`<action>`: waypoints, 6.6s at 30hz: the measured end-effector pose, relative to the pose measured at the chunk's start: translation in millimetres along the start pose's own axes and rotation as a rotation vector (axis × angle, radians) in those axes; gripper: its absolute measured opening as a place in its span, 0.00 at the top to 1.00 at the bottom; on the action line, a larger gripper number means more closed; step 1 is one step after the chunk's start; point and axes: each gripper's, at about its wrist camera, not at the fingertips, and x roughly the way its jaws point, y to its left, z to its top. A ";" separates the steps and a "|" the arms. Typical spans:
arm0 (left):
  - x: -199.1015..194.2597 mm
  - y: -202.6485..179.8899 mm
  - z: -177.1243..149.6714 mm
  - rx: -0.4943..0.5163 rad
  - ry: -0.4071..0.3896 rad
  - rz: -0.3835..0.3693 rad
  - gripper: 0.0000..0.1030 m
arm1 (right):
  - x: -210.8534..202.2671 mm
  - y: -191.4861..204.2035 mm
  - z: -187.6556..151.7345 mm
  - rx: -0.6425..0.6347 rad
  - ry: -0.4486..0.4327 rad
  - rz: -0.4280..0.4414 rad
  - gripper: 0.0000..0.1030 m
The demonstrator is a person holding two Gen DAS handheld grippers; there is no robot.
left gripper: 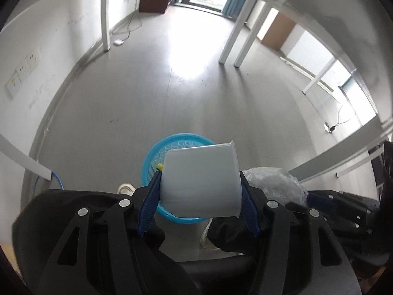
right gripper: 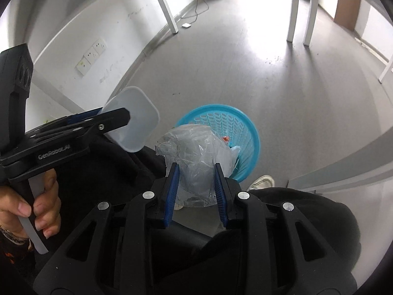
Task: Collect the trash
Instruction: 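Lift the white cup and clear plastic and carry both over the blue basket, then open the left tool over the basket while the right tool releases the clear plastic, then raise both open tools back toward the white cup and box on the table, then close the left tool on the white-and-blue box while the right tool grasps the white cup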
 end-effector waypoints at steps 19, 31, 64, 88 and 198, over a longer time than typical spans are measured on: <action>74.8 23.0 34.8 -0.112 0.148 0.037 0.43 | 115.2 -41.6 31.9 0.163 0.164 0.030 0.73; 130.1 32.6 57.5 -0.139 0.250 0.055 0.43 | 168.2 -55.6 47.2 0.179 0.260 0.002 0.73; 119.0 36.6 53.3 -0.220 0.237 -0.016 0.27 | 158.6 -43.0 43.2 0.171 0.238 0.006 0.47; -24.7 -2.3 -16.0 -0.035 0.036 0.029 0.21 | 9.0 2.4 -9.4 0.055 0.011 -0.034 0.35; -48.6 -59.3 393.6 0.119 -0.093 -0.038 0.44 | -109.9 -32.1 415.2 -0.103 -0.365 -0.139 0.72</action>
